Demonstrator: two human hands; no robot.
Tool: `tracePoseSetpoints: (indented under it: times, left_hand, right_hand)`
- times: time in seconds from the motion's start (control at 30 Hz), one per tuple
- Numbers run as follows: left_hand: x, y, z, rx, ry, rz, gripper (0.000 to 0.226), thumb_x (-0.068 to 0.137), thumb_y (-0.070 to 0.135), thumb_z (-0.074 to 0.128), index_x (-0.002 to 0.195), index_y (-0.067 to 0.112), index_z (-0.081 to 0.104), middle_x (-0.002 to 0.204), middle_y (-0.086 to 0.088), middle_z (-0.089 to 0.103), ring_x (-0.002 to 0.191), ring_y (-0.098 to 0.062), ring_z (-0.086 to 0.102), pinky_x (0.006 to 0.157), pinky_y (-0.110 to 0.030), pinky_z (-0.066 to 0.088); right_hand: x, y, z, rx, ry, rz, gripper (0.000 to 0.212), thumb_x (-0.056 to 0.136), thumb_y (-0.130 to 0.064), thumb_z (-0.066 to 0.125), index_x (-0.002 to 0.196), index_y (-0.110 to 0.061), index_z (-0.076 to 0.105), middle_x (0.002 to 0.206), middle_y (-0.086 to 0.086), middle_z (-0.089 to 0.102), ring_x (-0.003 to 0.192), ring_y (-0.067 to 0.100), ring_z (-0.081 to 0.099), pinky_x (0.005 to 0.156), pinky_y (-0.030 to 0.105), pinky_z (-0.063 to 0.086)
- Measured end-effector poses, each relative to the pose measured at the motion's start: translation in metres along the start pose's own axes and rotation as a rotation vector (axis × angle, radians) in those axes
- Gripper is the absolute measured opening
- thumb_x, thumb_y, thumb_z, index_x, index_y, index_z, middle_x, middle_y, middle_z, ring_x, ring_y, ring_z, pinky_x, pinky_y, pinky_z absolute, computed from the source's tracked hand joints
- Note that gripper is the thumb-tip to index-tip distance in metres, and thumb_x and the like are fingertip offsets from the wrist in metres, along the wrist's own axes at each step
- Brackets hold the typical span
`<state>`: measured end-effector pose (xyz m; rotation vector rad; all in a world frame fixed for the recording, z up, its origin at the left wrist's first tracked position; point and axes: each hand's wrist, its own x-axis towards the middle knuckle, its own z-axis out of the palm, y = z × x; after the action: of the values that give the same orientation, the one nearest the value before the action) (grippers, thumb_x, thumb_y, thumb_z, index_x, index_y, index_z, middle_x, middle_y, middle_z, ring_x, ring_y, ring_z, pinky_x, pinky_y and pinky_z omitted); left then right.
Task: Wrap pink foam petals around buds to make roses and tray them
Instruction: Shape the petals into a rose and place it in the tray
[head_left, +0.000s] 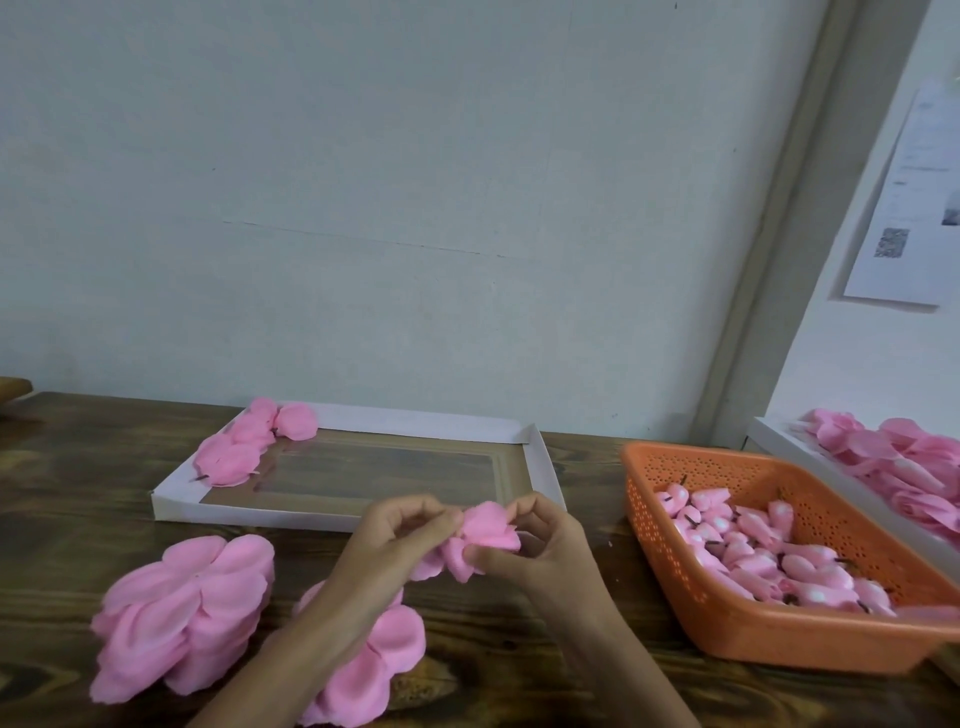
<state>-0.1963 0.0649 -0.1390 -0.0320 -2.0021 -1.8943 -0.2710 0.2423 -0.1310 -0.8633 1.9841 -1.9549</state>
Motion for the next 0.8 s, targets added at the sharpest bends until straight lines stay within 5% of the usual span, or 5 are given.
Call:
tracePoseSetpoints:
  times: [0.17,0.33,0.4,0.67,0.8]
  left_hand:
    - [-0.0012,-0.0024,-0.0023,-0.05,-0.002,-0.154,0.048,0.067,0.019,0.088,0.112,0.021,0.071,0.106,-0.01,0.08,0.096,-0.031,0.078,0.093,-0.046,0.061]
    - [0.0004,-0.002,-0.004,-0.158,0.123,-0.17,0.032,0.082,-0.013,0.076,0.099,0.014,0.077,0.115,-0.015,0.076,0.098,-0.028,0.078,0.079,-0.042,0.065]
    - [-0.0006,-0.0007,-0.0046,-0.114,0.127,-0.158,0.028,0.086,-0.013,0.074,0.097,0.012,0.078,0.117,-0.011,0.074,0.089,-0.023,0.079,0.068,-0.034,0.065]
    - [-0.0041,0.0046,-0.0043,0.012,0.206,-0.111,0.011,0.09,0.005,0.077,0.097,0.013,0.079,0.098,-0.008,0.079,0.098,-0.027,0.075,0.086,-0.042,0.062]
    - [-0.0034,0.005,-0.0077,-0.029,0.269,-0.096,0.011,0.089,-0.008,0.073,0.091,0.003,0.077,0.092,-0.013,0.076,0.091,-0.031,0.076,0.074,-0.039,0.063]
  right_hand:
    - [0.0016,0.0047,0.001,-0.186,0.001,-0.123,0.033,0.075,-0.009,0.093,0.101,-0.015,0.073,0.1,0.001,0.08,0.095,0.023,0.076,0.084,0.047,0.064]
    - [0.0033,0.0052,-0.002,-0.297,0.011,-0.087,0.029,0.08,-0.019,0.09,0.103,-0.023,0.074,0.1,-0.016,0.077,0.097,0.008,0.073,0.085,0.035,0.064]
    - [0.0038,0.0046,-0.0032,-0.305,0.009,-0.074,0.032,0.08,-0.016,0.09,0.106,-0.023,0.073,0.1,-0.011,0.077,0.099,0.006,0.072,0.086,0.033,0.064]
    - [0.0019,0.0036,-0.0016,-0.404,-0.026,-0.108,0.03,0.086,-0.019,0.085,0.11,-0.029,0.071,0.11,-0.013,0.072,0.102,0.008,0.07,0.086,0.027,0.062]
    - [0.0028,0.0035,-0.0034,-0.437,0.005,-0.111,0.029,0.088,-0.018,0.083,0.111,-0.03,0.069,0.114,-0.016,0.069,0.105,0.009,0.068,0.088,0.027,0.062]
